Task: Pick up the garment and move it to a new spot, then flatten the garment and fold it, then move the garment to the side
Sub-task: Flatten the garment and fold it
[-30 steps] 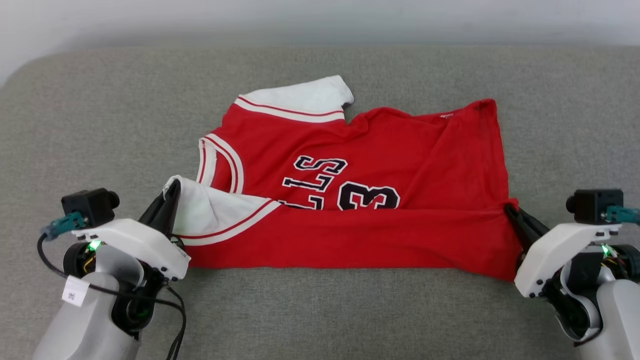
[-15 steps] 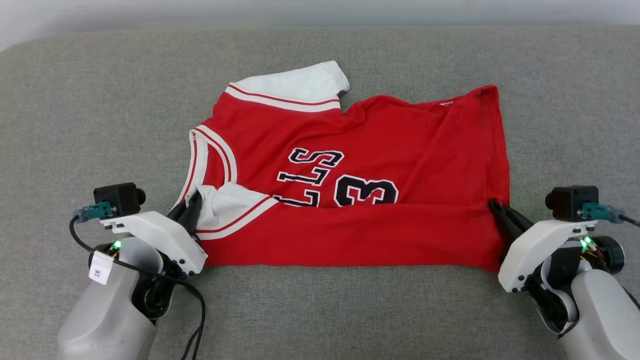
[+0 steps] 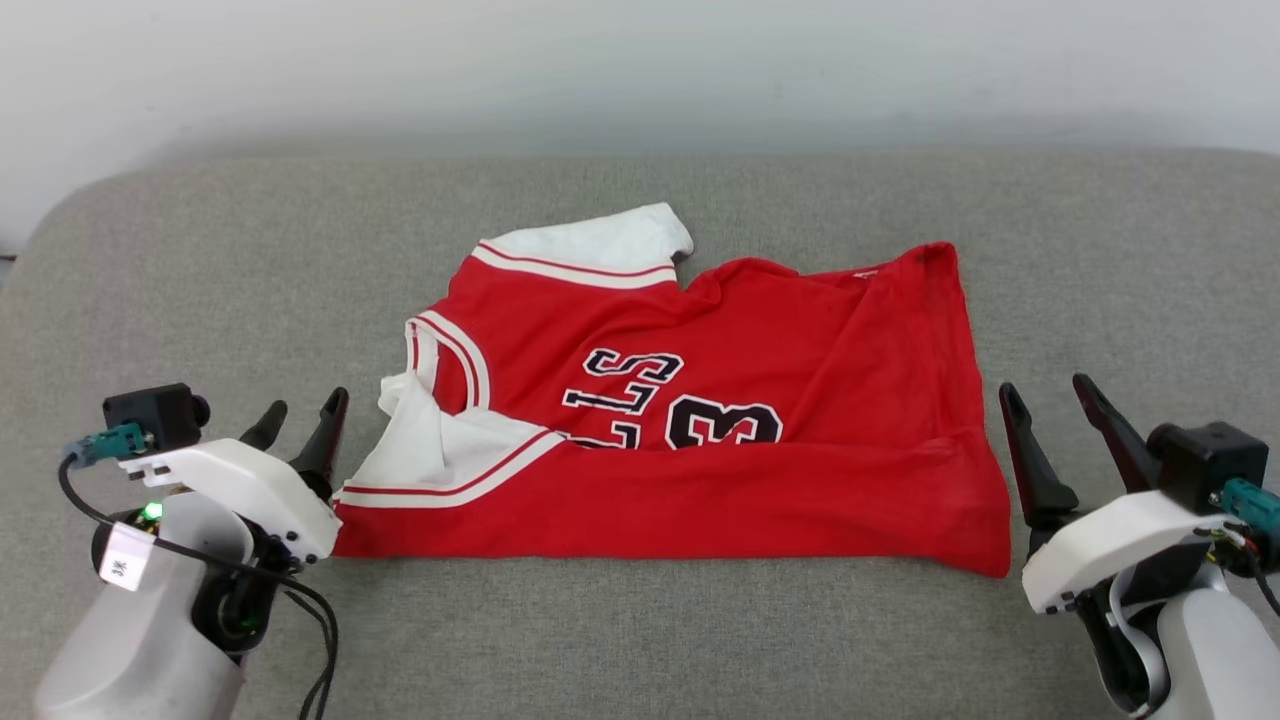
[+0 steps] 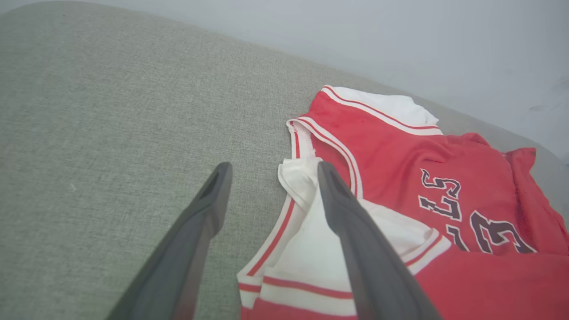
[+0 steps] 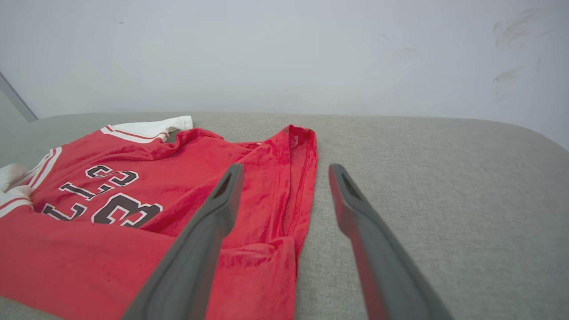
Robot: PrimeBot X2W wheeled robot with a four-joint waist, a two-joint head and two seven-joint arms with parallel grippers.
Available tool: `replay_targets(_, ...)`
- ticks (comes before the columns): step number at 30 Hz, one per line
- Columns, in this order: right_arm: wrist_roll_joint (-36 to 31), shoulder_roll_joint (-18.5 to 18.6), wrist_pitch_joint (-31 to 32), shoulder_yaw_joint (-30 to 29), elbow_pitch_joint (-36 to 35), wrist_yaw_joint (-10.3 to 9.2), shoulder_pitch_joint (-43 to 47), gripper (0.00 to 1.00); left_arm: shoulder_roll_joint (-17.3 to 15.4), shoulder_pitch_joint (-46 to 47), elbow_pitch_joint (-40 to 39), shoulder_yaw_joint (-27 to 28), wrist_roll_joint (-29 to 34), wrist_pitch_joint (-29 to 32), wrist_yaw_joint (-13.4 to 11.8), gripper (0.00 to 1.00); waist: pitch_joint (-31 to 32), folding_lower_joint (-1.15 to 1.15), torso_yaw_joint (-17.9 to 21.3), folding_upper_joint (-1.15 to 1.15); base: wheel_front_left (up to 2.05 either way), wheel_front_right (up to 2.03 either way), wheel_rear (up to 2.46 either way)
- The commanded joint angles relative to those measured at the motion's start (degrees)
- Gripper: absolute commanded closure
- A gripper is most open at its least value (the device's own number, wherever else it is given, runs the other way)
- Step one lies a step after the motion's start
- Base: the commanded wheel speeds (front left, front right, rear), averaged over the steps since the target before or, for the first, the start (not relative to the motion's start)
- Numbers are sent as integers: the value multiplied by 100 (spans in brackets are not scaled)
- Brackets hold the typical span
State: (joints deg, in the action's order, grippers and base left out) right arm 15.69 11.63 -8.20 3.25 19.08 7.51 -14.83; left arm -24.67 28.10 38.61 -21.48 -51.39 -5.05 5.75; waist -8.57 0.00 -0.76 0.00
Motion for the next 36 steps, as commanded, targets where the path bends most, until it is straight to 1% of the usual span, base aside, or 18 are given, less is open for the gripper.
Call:
replay_targets(1, -64, -66, 61, -54, -89, -4, 122, 0, -87, -77, -112, 2, -26, 119, -25, 0, 137, 0, 19, 0, 0, 0, 0)
replay_targets(5, -307, -244, 307, -319, -525, -4, 487, 0, -420, -238, -733, -30, -217, 842, -43, 0, 263, 0, 36, 0, 0, 0, 0)
replay_targets(9, -432, -372, 577, -465, -1006, -4, 789, 0, -802, -498, -1354, -74, -540, 1840, -136, 0, 303, 0, 97, 0, 0, 0, 0)
replay_targets(13, -491, -478, 800, -533, -1431, -4, 968, 0, -1172, -734, -1858, -113, -876, 2837, -370, 0, 225, 0, 196, 0, 0, 0, 0)
replay_targets(17, -485, -567, 939, -512, -1725, -4, 1022, 0, -1402, -891, -2156, -183, -1050, 3512, -605, 0, 53, 0, 305, 0, 0, 0, 0)
replay_targets(22, -449, -640, 1058, -473, -1899, -4, 951, 0, -1456, -869, -2202, -297, -1057, 3851, -788, 0, -225, 0, 412, 0, 0, 0, 0)
replay_targets(25, -421, -669, 1064, -461, -1929, -4, 905, 0, -1375, -781, -2062, -378, -1013, 3901, -781, 0, -351, 0, 467, 0, 0, 0, 0)
replay_targets(31, -308, -700, 1096, -475, -1876, -4, 884, 0, -1111, -738, -1704, -675, -1041, 4123, -610, 1, -479, 0, 562, 0, 0, 0, 0)
replay_targets(32, -281, -691, 1103, -490, -1872, -4, 893, 0, -1075, -728, -1667, -742, -999, 4155, -549, 36, -483, 0, 564, 0, 0, 0, 0)
replay_targets(33, -241, -678, 1136, -510, -1863, -4, 915, 0, -1022, -737, -1625, -807, -1020, 4216, -500, 57, -482, 0, 562, 0, 0, 0, 0)
replay_targets(34, -182, -662, 1181, -522, -1851, -4, 943, 0, -979, -740, -1592, -855, -1028, 4246, -444, 69, -478, 0, 557, 0, 0, 0, 0)
replay_targets(35, -163, -613, 1223, -525, -1856, -4, 971, 0, -933, -736, -1562, -880, -1033, 4238, -397, 91, -469, 0, 552, 0, 0, 0, 0)
replay_targets(36, -94, -582, 1289, -553, -1866, -4, 993, 0, -897, -733, -1519, -890, -1069, 4234, -354, 100, -464, 0, 544, 0, 0, 0, 0)
